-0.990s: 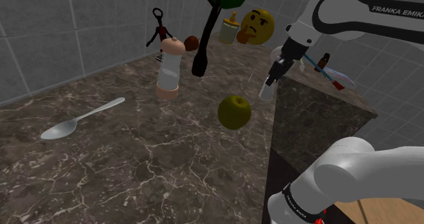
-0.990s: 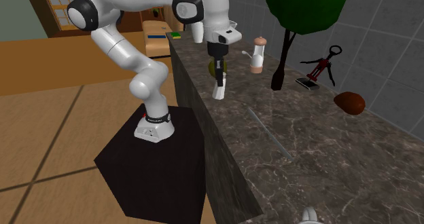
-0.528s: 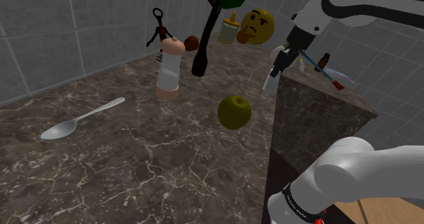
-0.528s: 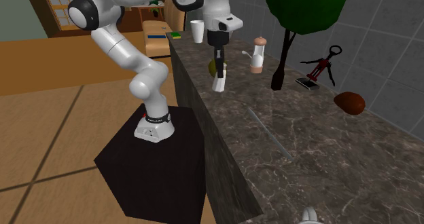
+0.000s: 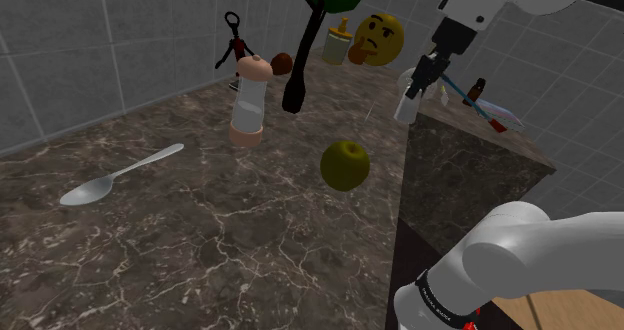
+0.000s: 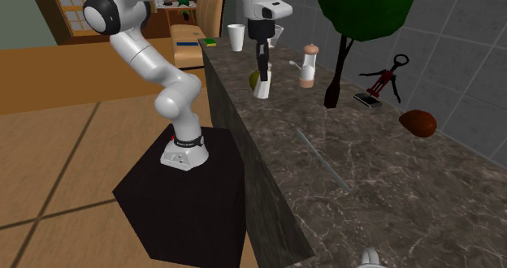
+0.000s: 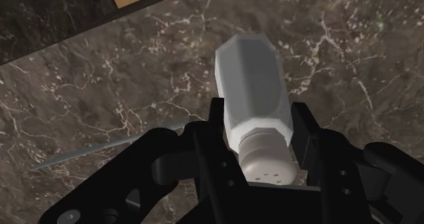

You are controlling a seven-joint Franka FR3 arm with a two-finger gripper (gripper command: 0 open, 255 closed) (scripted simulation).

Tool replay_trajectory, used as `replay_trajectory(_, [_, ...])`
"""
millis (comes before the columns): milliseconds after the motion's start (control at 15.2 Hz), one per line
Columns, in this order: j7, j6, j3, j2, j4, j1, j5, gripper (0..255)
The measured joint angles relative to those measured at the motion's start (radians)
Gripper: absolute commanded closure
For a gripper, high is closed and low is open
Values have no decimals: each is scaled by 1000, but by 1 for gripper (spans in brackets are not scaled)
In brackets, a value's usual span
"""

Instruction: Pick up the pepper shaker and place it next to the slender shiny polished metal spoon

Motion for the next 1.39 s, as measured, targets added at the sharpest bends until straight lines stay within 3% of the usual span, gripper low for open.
replay_trajectory(924, [3,-169,5,70,239,9,10,255])
replay_trajectory(1386, [147,-167,130,59,228,39,74,255])
